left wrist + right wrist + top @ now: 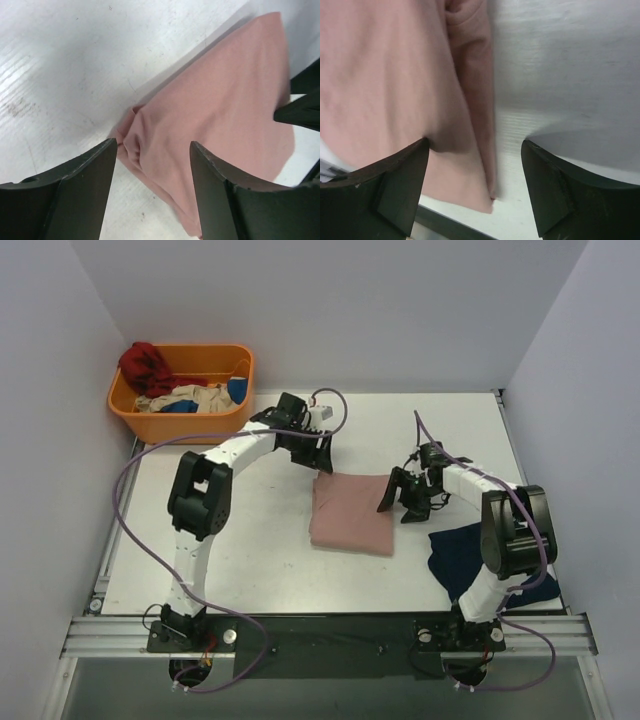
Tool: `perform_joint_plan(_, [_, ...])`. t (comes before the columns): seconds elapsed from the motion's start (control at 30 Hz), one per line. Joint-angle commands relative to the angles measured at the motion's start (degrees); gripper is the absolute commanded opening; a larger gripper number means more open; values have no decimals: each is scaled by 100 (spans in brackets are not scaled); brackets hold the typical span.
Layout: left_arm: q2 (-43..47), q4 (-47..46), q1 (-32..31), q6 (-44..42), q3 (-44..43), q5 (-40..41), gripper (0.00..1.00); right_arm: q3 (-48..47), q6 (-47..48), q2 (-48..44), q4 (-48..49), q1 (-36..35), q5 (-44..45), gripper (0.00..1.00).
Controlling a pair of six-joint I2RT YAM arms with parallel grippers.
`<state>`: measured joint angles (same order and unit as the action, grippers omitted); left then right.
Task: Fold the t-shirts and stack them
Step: Put the neatly folded tshirt into the corner of the board with the right arm
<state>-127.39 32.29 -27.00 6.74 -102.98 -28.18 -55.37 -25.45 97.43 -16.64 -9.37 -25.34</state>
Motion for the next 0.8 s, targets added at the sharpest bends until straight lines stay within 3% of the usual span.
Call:
perform_joint_plan(0.0, [768, -224, 55, 300, 278, -91, 71, 88, -241, 240, 512, 40, -515, 69])
perform_joint_plan(0.17, [1312, -679, 29, 1091, 1637, 313, 74, 105, -320, 549, 618, 66, -568, 65])
perform_joint_plan(0.4, [1323, -1418, -182, 1637, 2580, 208, 74, 281, -417, 734, 873, 58, -682, 60])
perform_joint_plan(0.47, [1270, -1463, -147, 1743, 2634, 356, 59, 316, -425, 786, 926, 75, -682, 57])
perform_joint_plan(0.5, [1217, -1463, -104, 1751, 2634, 436, 42, 325, -434, 821, 935, 101, -665, 54])
perform_joint_plan(0.57, [1164, -1428, -42, 1699, 2660, 647, 24, 369, -461, 865, 1005, 137, -682, 51])
perform_joint_plan(0.63, [1103, -1410, -24, 1655, 2730, 744, 13, 361, -461, 936, 1032, 145, -700, 44])
perform_joint_plan(0.77, [1085, -1612, -68, 1707, 3020, 683, 11, 308, -487, 1024, 1172, 146, -858, 20])
